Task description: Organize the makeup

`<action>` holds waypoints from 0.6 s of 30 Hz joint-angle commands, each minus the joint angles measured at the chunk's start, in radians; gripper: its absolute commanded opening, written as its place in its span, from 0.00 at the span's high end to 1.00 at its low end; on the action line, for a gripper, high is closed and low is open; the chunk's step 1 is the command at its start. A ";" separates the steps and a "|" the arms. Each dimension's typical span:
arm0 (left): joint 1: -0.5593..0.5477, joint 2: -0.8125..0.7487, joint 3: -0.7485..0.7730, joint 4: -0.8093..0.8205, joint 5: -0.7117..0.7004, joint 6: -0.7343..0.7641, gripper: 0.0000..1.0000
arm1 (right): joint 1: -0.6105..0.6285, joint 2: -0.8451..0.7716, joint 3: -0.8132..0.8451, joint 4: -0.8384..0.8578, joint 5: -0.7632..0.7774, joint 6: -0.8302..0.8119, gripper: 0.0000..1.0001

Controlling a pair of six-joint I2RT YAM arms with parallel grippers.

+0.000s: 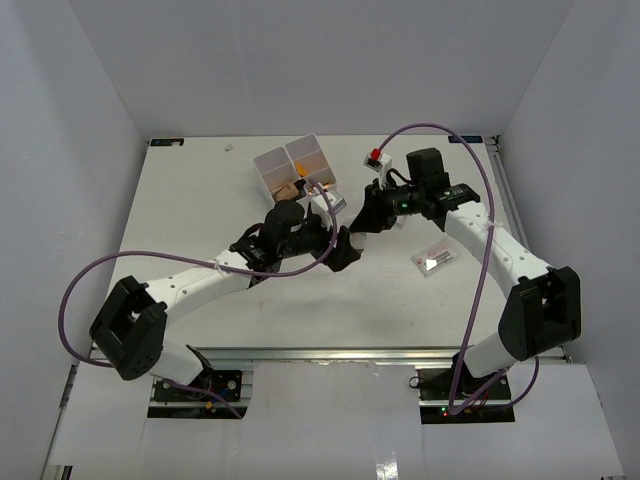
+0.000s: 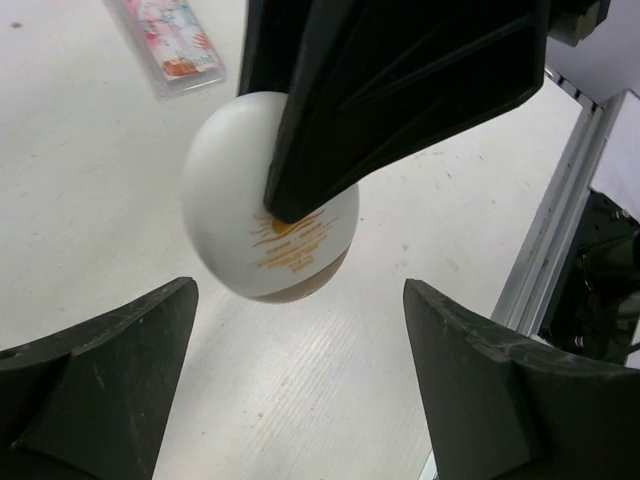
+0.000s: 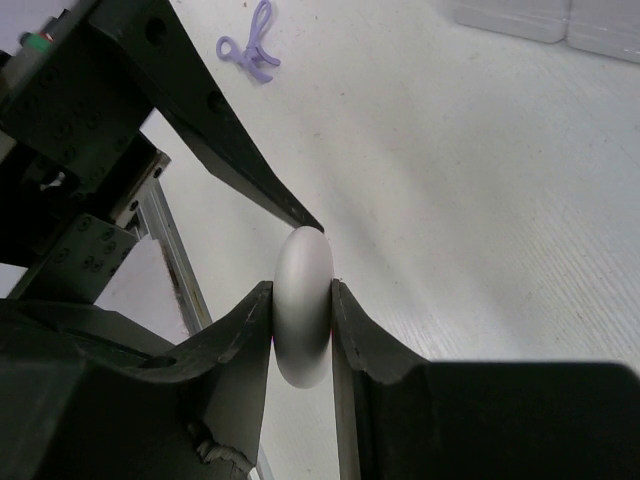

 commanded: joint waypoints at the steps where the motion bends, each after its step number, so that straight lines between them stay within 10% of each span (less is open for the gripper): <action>1: 0.000 -0.115 -0.005 -0.052 -0.141 0.011 0.03 | -0.019 0.015 0.072 0.024 -0.054 -0.013 0.89; 18: 0.091 -0.389 -0.012 -0.401 -0.263 -0.165 0.02 | -0.030 0.384 0.533 0.017 -0.005 -0.067 0.89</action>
